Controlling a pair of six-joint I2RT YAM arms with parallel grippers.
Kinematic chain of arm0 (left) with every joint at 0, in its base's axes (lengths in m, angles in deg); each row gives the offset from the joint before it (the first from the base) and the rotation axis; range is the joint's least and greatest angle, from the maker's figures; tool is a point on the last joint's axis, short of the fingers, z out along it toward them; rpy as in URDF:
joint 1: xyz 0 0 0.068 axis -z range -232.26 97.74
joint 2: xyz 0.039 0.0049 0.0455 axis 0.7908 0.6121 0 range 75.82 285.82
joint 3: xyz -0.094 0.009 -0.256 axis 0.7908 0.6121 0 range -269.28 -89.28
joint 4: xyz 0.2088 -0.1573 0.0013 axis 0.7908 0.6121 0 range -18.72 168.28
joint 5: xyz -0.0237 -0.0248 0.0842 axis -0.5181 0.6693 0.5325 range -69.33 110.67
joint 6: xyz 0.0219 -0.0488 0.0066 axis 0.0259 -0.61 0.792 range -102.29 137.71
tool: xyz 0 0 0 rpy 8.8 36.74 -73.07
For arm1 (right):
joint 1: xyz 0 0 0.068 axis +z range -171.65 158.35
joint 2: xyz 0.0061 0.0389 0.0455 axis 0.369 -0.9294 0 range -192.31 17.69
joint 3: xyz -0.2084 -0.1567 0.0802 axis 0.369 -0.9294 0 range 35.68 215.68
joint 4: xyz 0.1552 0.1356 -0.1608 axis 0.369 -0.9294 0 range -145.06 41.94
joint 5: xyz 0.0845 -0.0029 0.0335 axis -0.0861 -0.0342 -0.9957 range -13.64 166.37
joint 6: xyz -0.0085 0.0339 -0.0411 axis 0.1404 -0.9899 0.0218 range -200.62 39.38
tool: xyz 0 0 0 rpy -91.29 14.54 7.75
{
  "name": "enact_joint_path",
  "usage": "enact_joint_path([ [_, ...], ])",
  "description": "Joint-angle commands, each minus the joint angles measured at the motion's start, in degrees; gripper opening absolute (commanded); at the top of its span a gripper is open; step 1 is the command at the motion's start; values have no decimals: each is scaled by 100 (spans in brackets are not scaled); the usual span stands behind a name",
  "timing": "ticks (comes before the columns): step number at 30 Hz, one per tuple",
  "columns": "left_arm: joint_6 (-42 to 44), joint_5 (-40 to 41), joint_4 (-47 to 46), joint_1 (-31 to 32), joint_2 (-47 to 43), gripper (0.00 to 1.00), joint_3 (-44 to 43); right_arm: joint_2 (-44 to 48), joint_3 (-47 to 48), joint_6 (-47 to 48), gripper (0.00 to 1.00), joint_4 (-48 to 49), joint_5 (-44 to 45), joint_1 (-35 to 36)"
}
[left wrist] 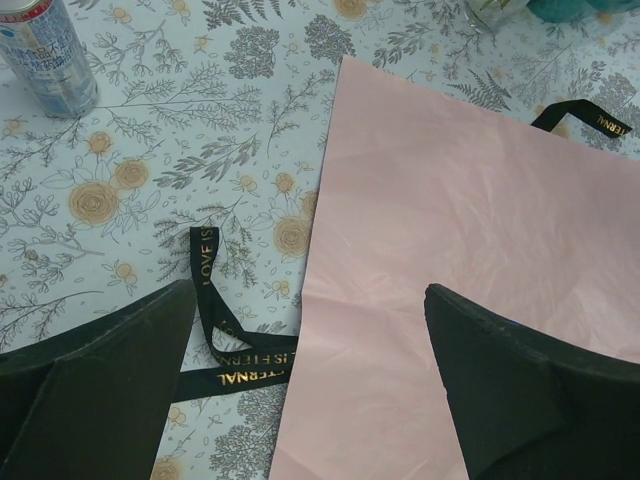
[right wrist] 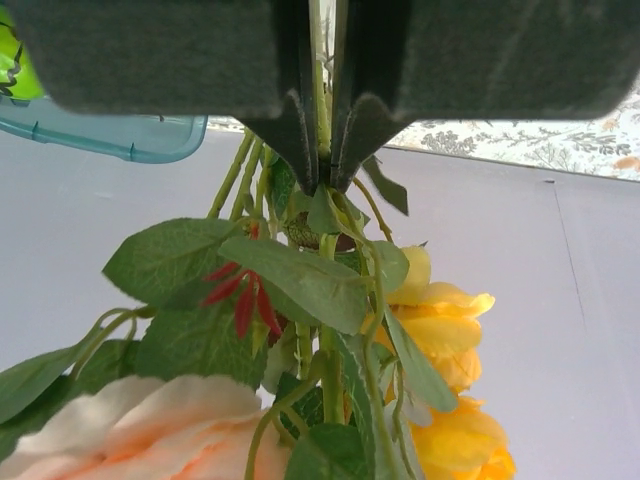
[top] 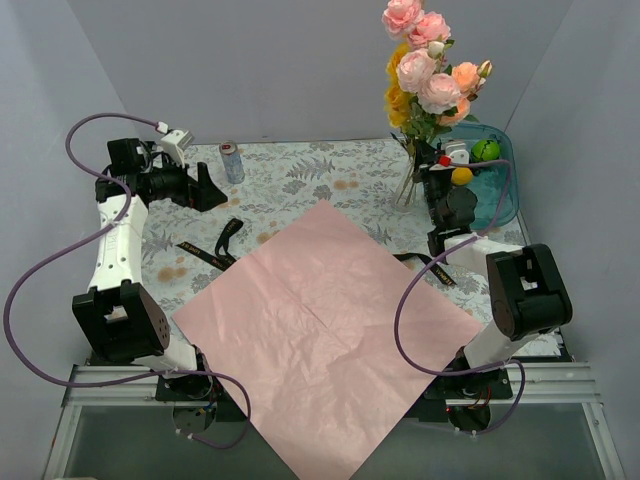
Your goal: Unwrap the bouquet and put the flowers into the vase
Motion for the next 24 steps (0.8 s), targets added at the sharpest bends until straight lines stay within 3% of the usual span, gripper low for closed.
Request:
enact_joint_path([
  [1,-48,-179,-153,-41,-268,98,107,3,-22,31,17,190,-5,20],
  [2,-48,-187,-162,-41,-268,98,125,29,-4,13,22,75,13,11],
  [3,-48,-187,-162,-41,-277,98,134,90,57,-4,35,-56,22,20],
  [6,-39,-196,-153,-58,-303,98,134,301,171,-66,52,-750,-4,11],
  [12,-39,-310,-171,-111,-400,98,151,898,285,-286,76,-1884,-101,29],
  [19,-39,-381,-197,-137,-549,98,230,1549,198,-339,82,-3544,-57,20],
  [24,-56,-407,-136,-146,-602,98,178,1944,-55,-435,80,-4004,91,20],
])
